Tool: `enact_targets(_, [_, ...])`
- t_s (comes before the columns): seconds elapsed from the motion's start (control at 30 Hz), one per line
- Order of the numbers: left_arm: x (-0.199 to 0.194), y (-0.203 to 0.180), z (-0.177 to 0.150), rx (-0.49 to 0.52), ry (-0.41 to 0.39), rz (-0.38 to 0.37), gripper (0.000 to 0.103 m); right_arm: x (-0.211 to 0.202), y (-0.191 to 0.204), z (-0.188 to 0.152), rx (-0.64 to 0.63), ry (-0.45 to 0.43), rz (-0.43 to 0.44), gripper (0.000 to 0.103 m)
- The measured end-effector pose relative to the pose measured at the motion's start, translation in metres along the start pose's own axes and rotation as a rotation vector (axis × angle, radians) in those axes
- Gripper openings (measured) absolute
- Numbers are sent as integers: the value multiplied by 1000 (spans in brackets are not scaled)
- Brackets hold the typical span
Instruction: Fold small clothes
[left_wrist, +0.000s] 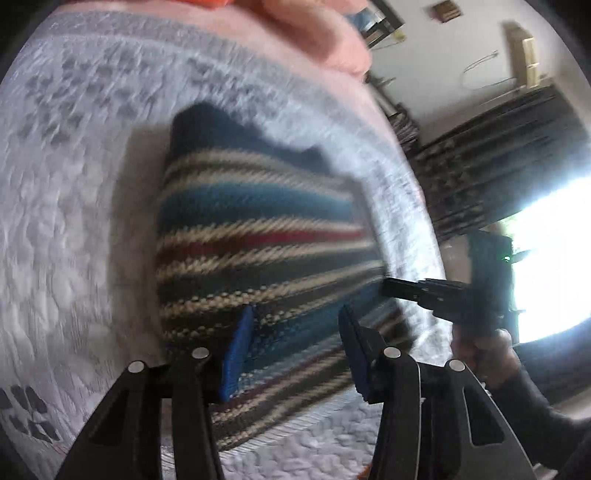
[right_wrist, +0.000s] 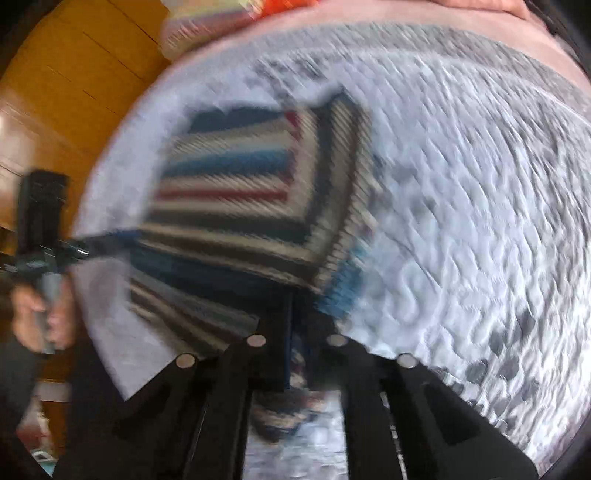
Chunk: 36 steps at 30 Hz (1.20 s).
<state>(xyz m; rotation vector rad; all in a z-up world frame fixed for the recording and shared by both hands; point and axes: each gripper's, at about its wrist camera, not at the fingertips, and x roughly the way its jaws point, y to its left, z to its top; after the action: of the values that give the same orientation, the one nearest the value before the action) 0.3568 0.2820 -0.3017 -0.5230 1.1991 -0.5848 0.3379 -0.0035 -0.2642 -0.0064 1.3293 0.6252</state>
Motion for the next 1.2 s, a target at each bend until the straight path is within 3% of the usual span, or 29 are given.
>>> enact_targets(0.13, [-5,2,-2,-64,-36,-8,48,-9,9,-4,-5,-31,-45,2])
enact_targets(0.2, [-20,-9,-6,-45,-67,-26,54,-30,20,-12,-23,-64,-61,8])
enact_targets(0.27, [-36,-16,-23,-31,-95,-29,60,-46,34,-28,-48,-91,-69,8])
enact_targets(0.33, [-33,-12,-41,-35,-84,0,64,-41,39,-40,-43,-73,-81,9])
enact_targets(0.43, [-10,2,-59,-65,-31,93,64,-3,32,-52,-3,22,-141,6])
enact_targets(0.57, [-21,-5,-71,-68,-52,112,65,-17,37,-60,7,-28,-147,8])
enact_targets(0.63, [-38,-15,-82,-62,-63,99,70,-41,43,-68,16,-72,-139,10])
enact_targets(0.7, [-57,-28,-101,-34,-87,139,80,-63,49,-84,27,-104,-125,12])
enact_targets(0.77, [-70,-40,-119,1,-95,216,88,-81,61,-103,40,-134,-130,28])
enact_targets(0.83, [-86,-61,-148,61,-112,364,90,-96,76,-123,67,-169,-157,83])
enact_targets(0.87, [-91,-73,-157,84,-131,405,90,-102,83,-132,75,-194,-179,90])
enact_targets(1.03, [-136,-120,-209,132,-290,662,90,-123,132,-172,50,-274,-429,97])
enact_targets(1.1, [-151,-138,-222,132,-334,694,90,-136,146,-184,87,-307,-476,100])
enact_targets(1.2, [-178,-161,-238,127,-366,678,90,-161,165,-199,101,-313,-436,100])
